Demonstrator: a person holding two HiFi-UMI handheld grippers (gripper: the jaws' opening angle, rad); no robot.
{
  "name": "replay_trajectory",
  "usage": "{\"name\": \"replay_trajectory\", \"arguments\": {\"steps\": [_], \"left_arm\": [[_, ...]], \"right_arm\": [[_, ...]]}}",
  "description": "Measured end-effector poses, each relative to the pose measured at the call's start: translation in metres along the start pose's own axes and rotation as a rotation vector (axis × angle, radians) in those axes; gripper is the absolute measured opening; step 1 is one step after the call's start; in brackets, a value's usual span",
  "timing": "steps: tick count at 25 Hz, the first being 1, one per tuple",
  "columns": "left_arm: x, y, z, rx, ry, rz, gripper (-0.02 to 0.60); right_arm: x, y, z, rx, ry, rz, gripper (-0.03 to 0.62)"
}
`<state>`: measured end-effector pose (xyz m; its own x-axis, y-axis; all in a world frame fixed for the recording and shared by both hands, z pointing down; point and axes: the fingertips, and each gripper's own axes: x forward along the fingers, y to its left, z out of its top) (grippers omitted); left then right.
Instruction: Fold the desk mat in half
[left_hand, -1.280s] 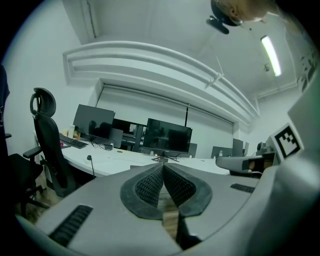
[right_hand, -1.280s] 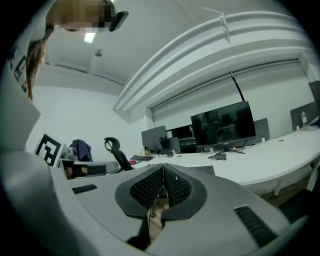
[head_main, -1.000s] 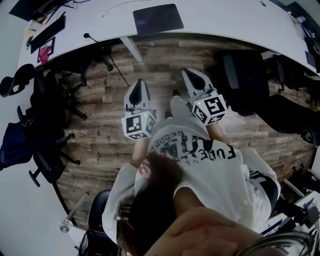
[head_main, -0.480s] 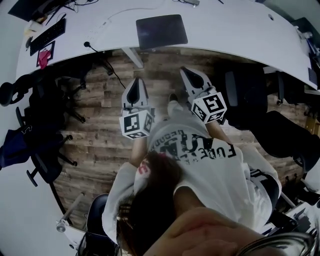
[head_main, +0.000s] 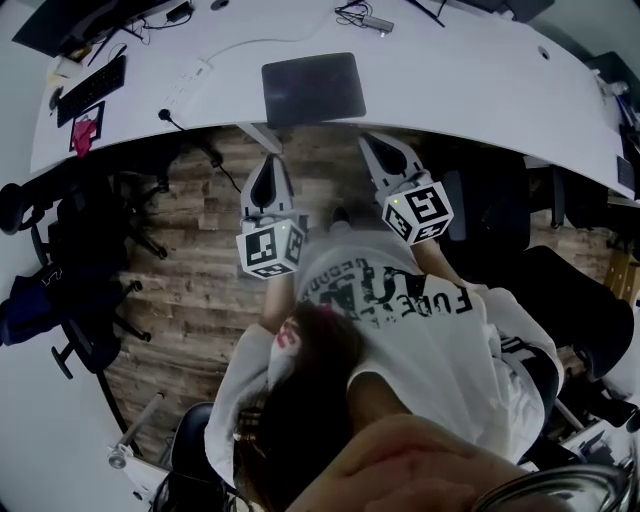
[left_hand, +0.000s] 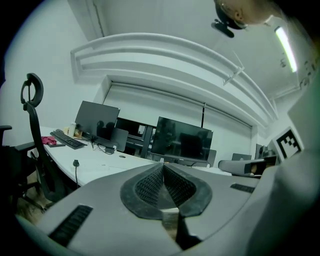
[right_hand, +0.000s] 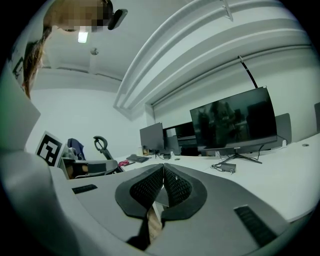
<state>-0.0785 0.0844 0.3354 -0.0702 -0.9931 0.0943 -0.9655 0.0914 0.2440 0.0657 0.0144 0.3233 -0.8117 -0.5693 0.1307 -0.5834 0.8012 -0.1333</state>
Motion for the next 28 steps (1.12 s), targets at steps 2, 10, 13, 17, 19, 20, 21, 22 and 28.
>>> {"name": "replay_trajectory", "arguments": {"steps": [2, 10, 13, 17, 19, 20, 21, 22, 28], "left_arm": [[0.007, -0.002, -0.001, -0.006, 0.001, 0.0, 0.003], [0.018, -0.002, -0.005, -0.013, 0.026, 0.001, 0.003], [0.026, 0.001, -0.004, -0.01, 0.032, -0.003, 0.003], [0.041, 0.011, -0.002, -0.013, 0.045, -0.011, 0.003], [0.053, 0.019, 0.0, -0.015, 0.048, -0.017, 0.003], [0.06, 0.024, 0.003, -0.016, 0.049, -0.021, 0.003], [0.068, 0.029, 0.006, -0.016, 0.05, -0.024, 0.003], [0.076, 0.034, 0.009, -0.014, 0.051, -0.028, 0.003], [0.127, 0.053, 0.03, 0.007, 0.053, -0.08, 0.003]], "right_arm": [[0.002, -0.008, -0.002, 0.008, 0.006, -0.007, 0.0], [0.006, -0.025, -0.01, 0.038, 0.026, -0.034, 0.0], [0.012, -0.029, -0.012, 0.048, 0.032, -0.044, 0.0], [0.028, -0.033, -0.014, 0.062, 0.044, -0.057, 0.0], [0.04, -0.037, -0.011, 0.067, 0.043, -0.068, 0.0], [0.047, -0.04, -0.009, 0.068, 0.042, -0.076, 0.0], [0.055, -0.042, -0.006, 0.068, 0.041, -0.083, 0.0], [0.062, -0.046, -0.002, 0.068, 0.039, -0.091, 0.0], [0.105, -0.063, 0.016, 0.068, 0.032, -0.123, 0.0]]}}
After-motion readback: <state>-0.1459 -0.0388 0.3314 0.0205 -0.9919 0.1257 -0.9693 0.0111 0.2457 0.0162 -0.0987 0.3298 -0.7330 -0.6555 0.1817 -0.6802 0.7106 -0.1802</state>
